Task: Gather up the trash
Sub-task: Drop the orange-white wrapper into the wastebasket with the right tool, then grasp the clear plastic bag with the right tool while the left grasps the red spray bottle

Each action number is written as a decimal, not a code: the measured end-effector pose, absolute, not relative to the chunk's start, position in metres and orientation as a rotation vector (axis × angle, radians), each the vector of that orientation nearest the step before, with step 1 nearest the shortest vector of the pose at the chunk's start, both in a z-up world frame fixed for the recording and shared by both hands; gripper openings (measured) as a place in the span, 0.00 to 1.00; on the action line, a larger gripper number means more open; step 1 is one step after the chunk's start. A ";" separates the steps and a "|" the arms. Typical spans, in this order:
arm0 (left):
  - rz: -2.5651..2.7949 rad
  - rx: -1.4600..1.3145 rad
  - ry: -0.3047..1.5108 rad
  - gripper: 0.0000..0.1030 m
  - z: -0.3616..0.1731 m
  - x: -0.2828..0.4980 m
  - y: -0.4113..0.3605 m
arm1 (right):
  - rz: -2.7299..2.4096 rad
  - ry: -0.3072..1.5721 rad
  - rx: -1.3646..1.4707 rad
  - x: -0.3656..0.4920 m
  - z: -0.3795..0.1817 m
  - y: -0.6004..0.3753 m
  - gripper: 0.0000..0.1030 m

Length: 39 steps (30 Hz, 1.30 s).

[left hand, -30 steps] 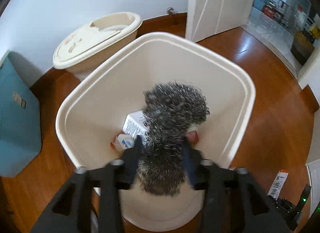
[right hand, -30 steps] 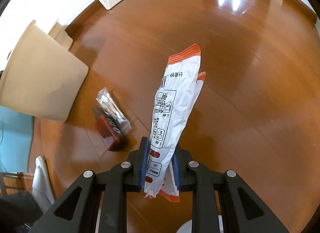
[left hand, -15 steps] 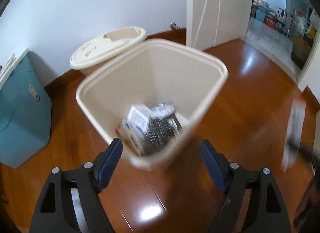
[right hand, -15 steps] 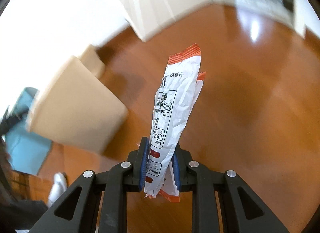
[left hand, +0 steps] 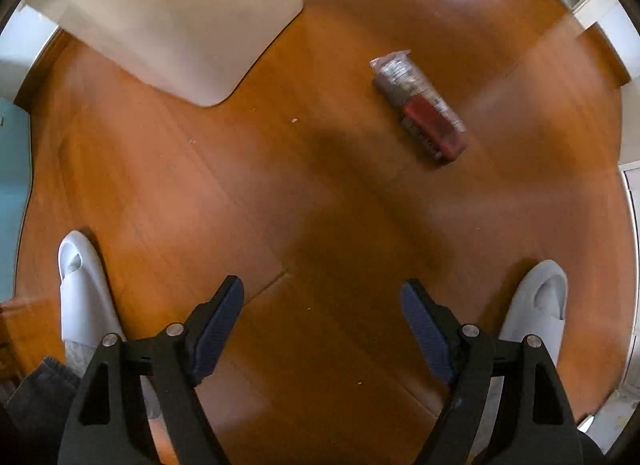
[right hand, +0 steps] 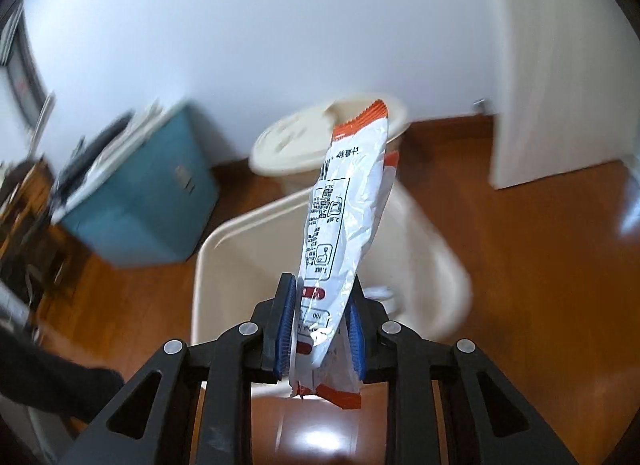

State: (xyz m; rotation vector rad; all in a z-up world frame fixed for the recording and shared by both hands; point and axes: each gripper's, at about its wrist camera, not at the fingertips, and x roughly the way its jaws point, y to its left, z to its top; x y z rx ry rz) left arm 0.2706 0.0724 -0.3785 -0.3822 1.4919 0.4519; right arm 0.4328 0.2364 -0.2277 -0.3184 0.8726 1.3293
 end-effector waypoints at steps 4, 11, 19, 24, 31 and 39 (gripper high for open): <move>0.477 -0.367 1.461 0.78 -0.373 0.269 0.084 | 1.341 0.936 -0.419 0.415 -0.260 0.269 0.24; 0.472 -0.363 1.471 0.78 -0.376 0.266 0.085 | 1.319 1.027 -0.562 0.398 -0.298 0.299 0.25; 0.459 -0.357 1.477 0.78 -0.384 0.274 0.081 | 1.284 0.931 -0.361 0.415 -0.270 0.232 0.45; 0.464 -0.392 1.508 0.78 -0.401 0.275 0.082 | 1.108 0.915 -0.353 0.452 -0.305 0.115 0.62; 0.463 -0.458 1.553 0.78 -0.422 0.276 0.075 | 0.956 1.140 -0.614 0.457 -0.455 0.054 0.52; 0.455 -0.466 1.557 0.78 -0.427 0.282 0.073 | 1.042 1.159 -0.633 0.443 -0.504 0.093 0.50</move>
